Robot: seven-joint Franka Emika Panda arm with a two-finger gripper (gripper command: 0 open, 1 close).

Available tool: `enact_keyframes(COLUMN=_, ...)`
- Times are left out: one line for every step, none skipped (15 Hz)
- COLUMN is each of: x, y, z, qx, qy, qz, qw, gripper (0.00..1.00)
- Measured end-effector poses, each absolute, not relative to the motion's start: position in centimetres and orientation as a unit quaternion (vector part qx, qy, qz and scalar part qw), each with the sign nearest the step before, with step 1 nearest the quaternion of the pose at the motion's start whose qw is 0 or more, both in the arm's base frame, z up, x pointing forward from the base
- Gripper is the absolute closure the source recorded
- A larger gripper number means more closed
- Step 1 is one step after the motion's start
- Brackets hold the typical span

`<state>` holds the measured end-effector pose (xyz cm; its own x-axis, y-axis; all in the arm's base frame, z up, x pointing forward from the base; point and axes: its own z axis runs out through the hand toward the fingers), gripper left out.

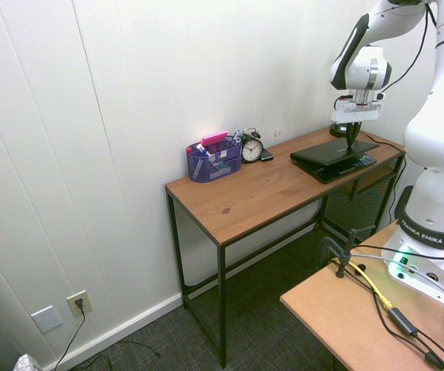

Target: Close the laptop lid

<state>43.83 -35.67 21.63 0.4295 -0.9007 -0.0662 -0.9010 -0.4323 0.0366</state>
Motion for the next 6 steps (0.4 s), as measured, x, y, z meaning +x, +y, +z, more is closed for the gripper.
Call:
enact_keyframes(x=43.7, y=-35.7, z=20.9, qx=-0.845, qy=0.533, qz=0.042, qw=0.000, gripper=1.00)
enact_keyframes(x=43.6, y=-35.7, z=20.3, qx=-0.845, qy=0.532, qz=0.046, qw=-0.002, gripper=1.00)
enact_keyframes(x=43.5, y=-35.7, z=19.9, qx=-0.845, qy=0.532, qz=0.048, qw=-0.003, gripper=1.00)
enact_keyframes(x=43.4, y=-35.8, z=19.8, qx=-0.845, qy=0.533, qz=0.047, qw=-0.004, gripper=1.00)
enact_keyframes(x=43.4, y=-35.9, z=19.9, qx=-0.844, qy=0.534, qz=0.045, qw=-0.003, gripper=1.00)
enact_keyframes(x=43.5, y=-36.0, z=20.3, qx=-0.844, qy=0.535, qz=0.041, qw=-0.002, gripper=1.00)
